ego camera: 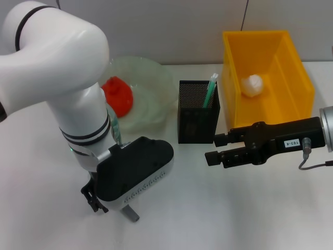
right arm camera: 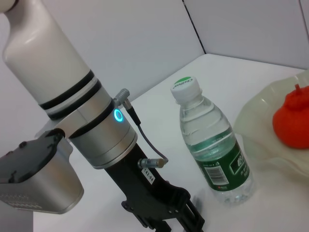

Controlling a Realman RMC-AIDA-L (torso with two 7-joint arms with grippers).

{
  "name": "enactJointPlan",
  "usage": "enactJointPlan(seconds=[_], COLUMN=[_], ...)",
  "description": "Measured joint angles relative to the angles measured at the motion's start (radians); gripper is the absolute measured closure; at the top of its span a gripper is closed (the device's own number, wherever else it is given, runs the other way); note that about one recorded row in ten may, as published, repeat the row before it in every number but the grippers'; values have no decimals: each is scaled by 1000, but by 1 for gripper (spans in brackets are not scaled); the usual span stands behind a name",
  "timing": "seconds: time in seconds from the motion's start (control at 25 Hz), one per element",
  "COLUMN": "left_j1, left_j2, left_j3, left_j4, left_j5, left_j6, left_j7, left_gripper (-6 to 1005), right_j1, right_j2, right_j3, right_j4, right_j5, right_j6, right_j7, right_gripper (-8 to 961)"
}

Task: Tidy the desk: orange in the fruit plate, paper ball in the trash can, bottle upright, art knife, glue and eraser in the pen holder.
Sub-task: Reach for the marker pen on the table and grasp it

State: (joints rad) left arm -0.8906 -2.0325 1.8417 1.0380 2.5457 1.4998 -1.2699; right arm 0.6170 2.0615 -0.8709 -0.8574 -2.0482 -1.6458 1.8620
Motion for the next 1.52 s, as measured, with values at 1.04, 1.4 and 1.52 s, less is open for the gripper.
enactJointPlan(seconds=[1.04,1.4,1.52], left_j1=[-10,-10,-10], left_j2=[-11,-9,-10], left_j3=[-12,-14,-15], left_j4=[-21,-36,-36], left_j5=[15,15,15], left_j6=[-7,-14,-15], left_j7=[-2,-2,-7], left_gripper=[554,579,596], right_j1=[1,1,1], right_j2=[-4,-5,-5], right_j3=[1,1,1], right_j4=[-10,-15,-16], right_j5=[2,3,3], right_j6=[0,0,-1], right_j7=[0,0,0], right_gripper=[207,208,208])
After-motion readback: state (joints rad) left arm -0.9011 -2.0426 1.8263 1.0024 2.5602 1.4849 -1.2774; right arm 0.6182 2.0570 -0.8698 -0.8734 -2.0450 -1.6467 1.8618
